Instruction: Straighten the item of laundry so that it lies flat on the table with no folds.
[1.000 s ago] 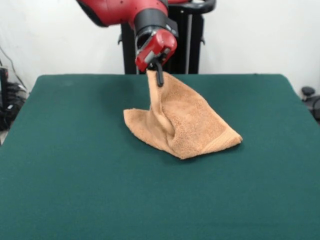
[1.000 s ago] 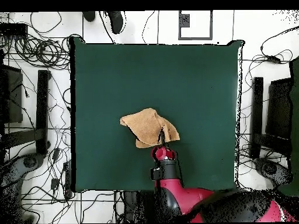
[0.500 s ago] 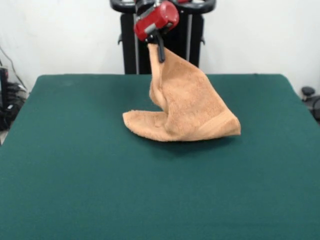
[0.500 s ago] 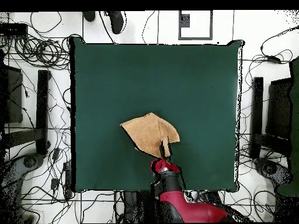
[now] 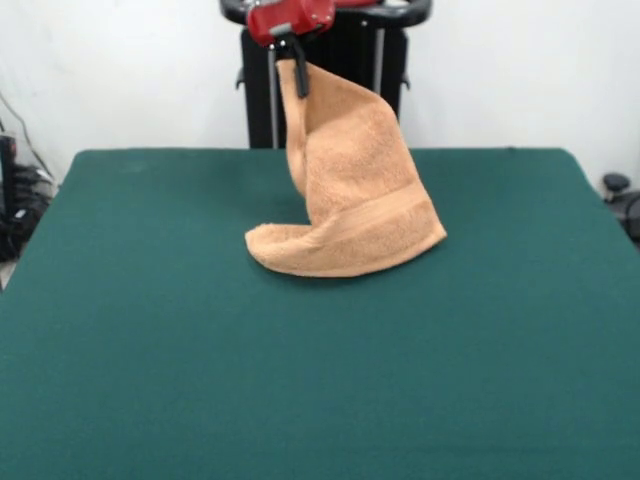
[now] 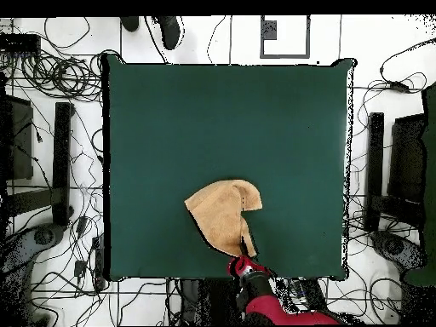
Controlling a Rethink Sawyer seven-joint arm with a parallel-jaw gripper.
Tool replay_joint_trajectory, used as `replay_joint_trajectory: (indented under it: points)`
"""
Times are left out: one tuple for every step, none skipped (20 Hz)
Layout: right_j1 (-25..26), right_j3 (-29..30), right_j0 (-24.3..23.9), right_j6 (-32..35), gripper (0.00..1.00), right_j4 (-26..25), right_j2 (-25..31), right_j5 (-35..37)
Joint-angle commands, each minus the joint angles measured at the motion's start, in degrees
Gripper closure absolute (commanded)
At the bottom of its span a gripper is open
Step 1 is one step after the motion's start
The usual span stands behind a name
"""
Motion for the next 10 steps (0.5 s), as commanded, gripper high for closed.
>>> replay_joint_trajectory:
  points:
    - [-2.3, 2.0, 0.6, -1.3, 1.00, -6.9, 8.7, 7.0]
    - [-2.0, 1.6, 1.6, -1.2, 1.00, -7.4, 7.6, 6.4]
    - [-1.8, 1.4, 1.8, -0.9, 1.00, -7.9, 7.1, 6.3]
    - [-0.6, 0.5, 2.8, -1.0, 1.00, -8.5, 5.8, 6.0]
    - [-0.1, -0.1, 3.3, -1.0, 1.00, -9.1, 4.7, 5.7]
    - [0.8, -0.9, 3.9, -1.4, 1.00, -9.8, 3.3, 5.7]
    - [1.3, -1.4, 4.0, -1.4, 1.00, -10.4, 3.0, 5.8]
    - [1.8, -1.9, 3.2, -1.5, 1.00, -11.1, 4.1, 7.4]
    - [2.1, -2.1, 2.3, -1.3, 1.00, -11.6, 5.2, 8.6]
    - [2.4, -2.6, -0.3, -1.5, 1.00, -12.4, 8.6, 11.4]
